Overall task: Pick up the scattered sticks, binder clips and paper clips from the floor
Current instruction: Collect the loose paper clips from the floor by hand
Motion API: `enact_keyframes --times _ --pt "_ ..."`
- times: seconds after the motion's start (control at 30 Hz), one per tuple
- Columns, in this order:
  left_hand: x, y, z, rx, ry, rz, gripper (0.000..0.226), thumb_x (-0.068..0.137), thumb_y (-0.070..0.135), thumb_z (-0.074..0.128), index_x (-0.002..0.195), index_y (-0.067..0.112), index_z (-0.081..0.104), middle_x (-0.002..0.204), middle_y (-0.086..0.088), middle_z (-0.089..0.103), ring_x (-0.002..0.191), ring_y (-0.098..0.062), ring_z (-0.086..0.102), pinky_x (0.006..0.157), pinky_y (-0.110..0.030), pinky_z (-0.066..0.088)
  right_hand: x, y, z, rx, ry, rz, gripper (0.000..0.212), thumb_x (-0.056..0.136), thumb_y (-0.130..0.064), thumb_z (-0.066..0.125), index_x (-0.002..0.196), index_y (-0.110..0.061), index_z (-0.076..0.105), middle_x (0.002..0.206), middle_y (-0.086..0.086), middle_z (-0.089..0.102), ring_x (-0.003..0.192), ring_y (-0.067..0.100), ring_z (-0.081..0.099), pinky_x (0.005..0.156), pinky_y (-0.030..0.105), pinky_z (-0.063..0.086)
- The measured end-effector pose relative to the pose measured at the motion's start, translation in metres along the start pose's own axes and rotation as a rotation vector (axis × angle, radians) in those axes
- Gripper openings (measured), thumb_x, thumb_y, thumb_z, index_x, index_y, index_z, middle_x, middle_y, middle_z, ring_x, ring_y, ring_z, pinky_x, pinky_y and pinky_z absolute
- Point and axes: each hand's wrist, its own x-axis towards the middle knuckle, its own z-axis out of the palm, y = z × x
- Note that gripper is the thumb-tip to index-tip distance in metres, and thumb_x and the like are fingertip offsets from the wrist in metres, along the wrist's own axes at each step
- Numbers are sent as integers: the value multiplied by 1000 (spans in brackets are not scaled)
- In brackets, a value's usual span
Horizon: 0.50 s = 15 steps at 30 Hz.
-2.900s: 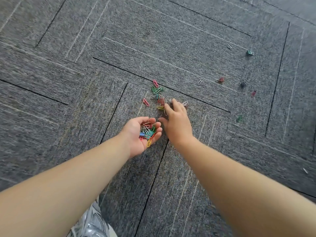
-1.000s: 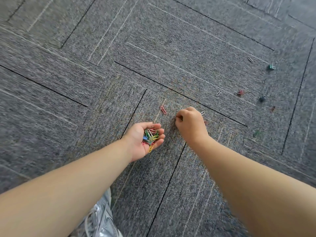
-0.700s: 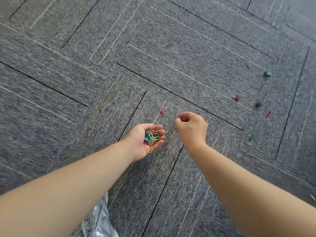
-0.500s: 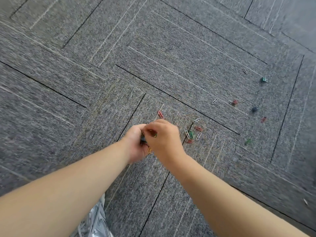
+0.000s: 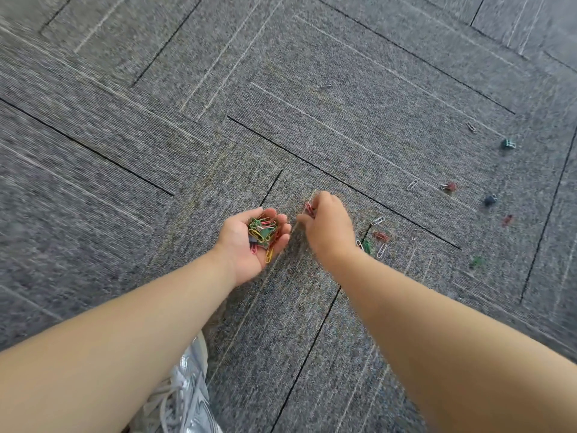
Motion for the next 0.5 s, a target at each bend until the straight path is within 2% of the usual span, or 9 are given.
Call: enact_keyframes --times 0.07,0.13,0.27,0.37,0.43,0.5 --pt "0 -1 1 49 15 -1 28 96 21 44 76 9 61 69 -9 67 62 -22 63 57 -27 56 2 6 0 -175 -8 -108 15 93 -8 54 108 -8 51 113 7 54 90 21 55 72 33 46" --pt "2 -3 0 88 23 -11 31 97 21 42 78 8 63 68 -9 67 59 -22 63 55 -27 56 2 13 -3 -254 -31 -140 16 92 -3 52 107 -7 50 114 9 53 93 24 57 74 33 48" --pt "1 -5 0 76 38 -10 31 97 20 43 80 7 65 72 -10 66 62 -22 63 55 -26 56 -6 24 -7 -109 -20 -107 13 97 -9 46 110 -8 47 114 7 51 87 17 50 74 27 41" --pt "0 -6 1 81 79 -17 31 97 20 42 77 8 63 69 -9 67 58 -20 62 50 -24 54 -6 17 -8 22 7 -118 21 97 -22 51 115 -11 49 115 3 48 84 16 47 76 32 44" --pt "-1 -5 3 108 104 -24 32 97 21 41 74 10 60 65 -7 66 54 -19 60 43 -20 50 -1 12 -7 -44 -11 -173 23 95 -25 55 114 -13 51 114 3 48 88 20 52 73 34 47" --pt "-2 -3 4 128 107 -30 32 97 21 40 73 10 59 63 -7 65 52 -18 58 41 -18 47 3 8 -7 -142 -13 -235 15 94 -19 56 107 -12 55 110 4 51 93 23 53 73 35 48"
